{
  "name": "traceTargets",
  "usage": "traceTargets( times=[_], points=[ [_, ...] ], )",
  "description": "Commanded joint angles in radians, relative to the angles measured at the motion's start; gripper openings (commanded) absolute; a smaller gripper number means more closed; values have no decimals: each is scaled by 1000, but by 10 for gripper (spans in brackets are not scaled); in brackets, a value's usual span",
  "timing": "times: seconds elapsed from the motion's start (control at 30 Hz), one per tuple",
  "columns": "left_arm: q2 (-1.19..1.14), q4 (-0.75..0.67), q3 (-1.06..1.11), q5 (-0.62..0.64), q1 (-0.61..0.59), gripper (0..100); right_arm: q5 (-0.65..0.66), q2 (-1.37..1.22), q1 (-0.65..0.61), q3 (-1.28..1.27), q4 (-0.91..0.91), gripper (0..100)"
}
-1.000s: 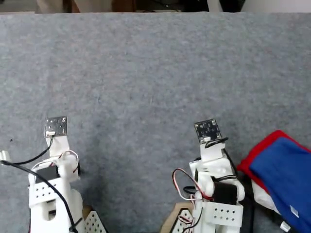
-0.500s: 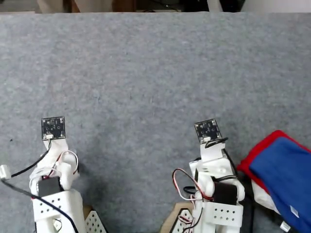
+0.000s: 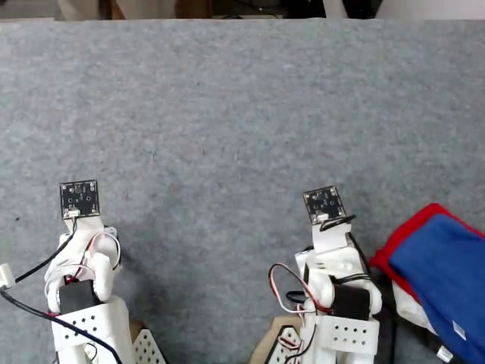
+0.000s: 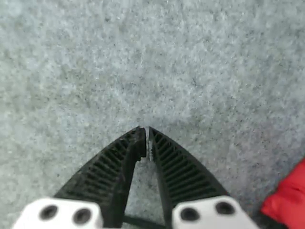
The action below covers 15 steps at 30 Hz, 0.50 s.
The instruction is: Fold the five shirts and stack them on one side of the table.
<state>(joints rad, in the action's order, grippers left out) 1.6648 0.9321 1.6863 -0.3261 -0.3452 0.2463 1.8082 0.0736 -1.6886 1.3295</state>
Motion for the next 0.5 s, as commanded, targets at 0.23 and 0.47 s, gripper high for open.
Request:
traceTargets(
  times=[0.23, 0.47],
  points=[
    [8, -5, 12, -6, -6, 18, -3, 111, -4, -1, -11, 23],
    [8, -5, 12, -6, -6, 18, -3, 111, -4, -1, -11, 23]
  ],
)
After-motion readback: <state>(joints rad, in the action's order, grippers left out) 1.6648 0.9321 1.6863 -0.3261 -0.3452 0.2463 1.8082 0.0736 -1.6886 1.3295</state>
